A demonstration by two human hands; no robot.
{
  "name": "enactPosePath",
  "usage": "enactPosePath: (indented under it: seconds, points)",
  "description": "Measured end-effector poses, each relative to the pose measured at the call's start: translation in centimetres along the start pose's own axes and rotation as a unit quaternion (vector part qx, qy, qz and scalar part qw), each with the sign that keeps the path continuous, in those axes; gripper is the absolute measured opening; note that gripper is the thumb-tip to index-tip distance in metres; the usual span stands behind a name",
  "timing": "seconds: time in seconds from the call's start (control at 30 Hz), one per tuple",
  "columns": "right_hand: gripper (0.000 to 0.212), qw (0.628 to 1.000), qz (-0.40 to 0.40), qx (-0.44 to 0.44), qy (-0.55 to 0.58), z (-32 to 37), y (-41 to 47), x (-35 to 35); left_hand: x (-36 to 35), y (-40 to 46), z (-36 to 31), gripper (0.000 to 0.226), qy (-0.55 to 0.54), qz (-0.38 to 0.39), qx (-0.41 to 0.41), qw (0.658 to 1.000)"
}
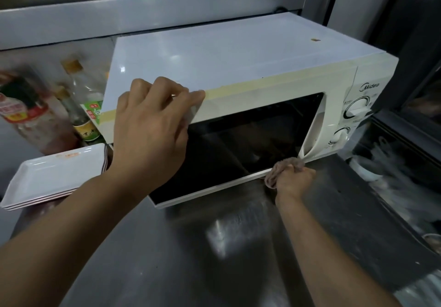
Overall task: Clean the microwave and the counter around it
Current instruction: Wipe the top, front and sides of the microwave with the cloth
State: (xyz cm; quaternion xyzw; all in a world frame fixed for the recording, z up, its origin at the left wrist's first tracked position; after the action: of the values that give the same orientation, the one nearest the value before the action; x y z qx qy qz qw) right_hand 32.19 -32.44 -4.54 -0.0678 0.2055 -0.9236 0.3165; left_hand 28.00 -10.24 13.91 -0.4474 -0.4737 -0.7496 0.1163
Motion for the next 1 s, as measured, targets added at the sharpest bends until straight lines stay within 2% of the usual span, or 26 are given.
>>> enactPosePath:
  seconds: [0.07, 0.13, 0.2, 0.23, 0.33, 0.43, 0.57, 0.63, 0.73, 0.8, 1.0]
  points:
    - [0.023, 1.0, 0.003, -0.009, 0.008, 0.1, -0.5, -0.1, 0.2, 0.3, 0.4, 0.041, -0.008, 0.009, -0.015, 1.0]
    - [0.015, 1.0, 0.0, -0.007, 0.007, 0.2, -1.0, 0.0, 0.5, 0.6, 1.0, 0.043, -0.015, 0.019, -0.041, 0.999]
    - [0.031, 1.0, -0.024, 0.006, -0.02, 0.4, -1.9, -0.1, 0.9, 0.9, 1.6, 0.044, -0.018, 0.034, -0.07, 0.997]
    - [0.032, 0.999, -0.031, 0.019, -0.024, 0.5, -2.6, -0.2, 1.0, 1.1, 1.9, 0.045, -0.021, 0.043, -0.085, 0.995]
    - [0.015, 0.994, -0.081, 0.078, -0.001, 0.7, -4.7, -1.0, 1.4, 1.6, 3.1, 0.047, -0.031, 0.067, -0.138, 0.988]
    - [0.024, 0.979, -0.115, 0.166, 0.002, 0.5, -6.3, -1.4, 1.6, 1.8, 4.5, 0.047, -0.049, 0.082, -0.198, 0.976]
    - [0.025, 0.973, -0.15, 0.176, 0.022, 1.8, -6.0, -1.7, 1.7, 1.4, 5.9, 0.043, -0.103, 0.083, -0.229, 0.964]
    - [0.022, 0.961, -0.208, 0.184, -0.008, 3.3, -6.0, -1.7, 1.7, 1.4, 6.4, 0.042, -0.133, 0.083, -0.225, 0.962]
    - [0.025, 0.944, -0.181, 0.275, -0.022, 6.9, -8.0, -2.2, 1.6, 1.5, 6.8, 0.042, -0.179, 0.094, -0.215, 0.955]
    - [0.021, 0.932, -0.158, 0.323, 0.031, 9.2, -9.0, -2.4, 1.5, 1.5, 6.9, 0.041, -0.199, 0.089, -0.21, 0.953]
    - [0.021, 0.915, -0.121, 0.385, 0.002, 9.3, -8.0, -1.4, 1.3, 1.5, 6.9, 0.044, -0.214, 0.069, -0.201, 0.954]
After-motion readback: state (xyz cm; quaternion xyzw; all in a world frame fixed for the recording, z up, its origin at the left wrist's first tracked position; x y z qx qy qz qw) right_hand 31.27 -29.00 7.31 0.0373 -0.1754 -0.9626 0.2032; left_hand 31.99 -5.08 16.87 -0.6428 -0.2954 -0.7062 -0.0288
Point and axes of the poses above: each hand's wrist, its own y-axis towards the middle knuckle, its own x-axis out of the back of the hand, z = x × y, the point moved 1 cm from there along y, towards the middle knuckle, and after that the axes turned 12 degrees about -x, right-handed, at the moved point
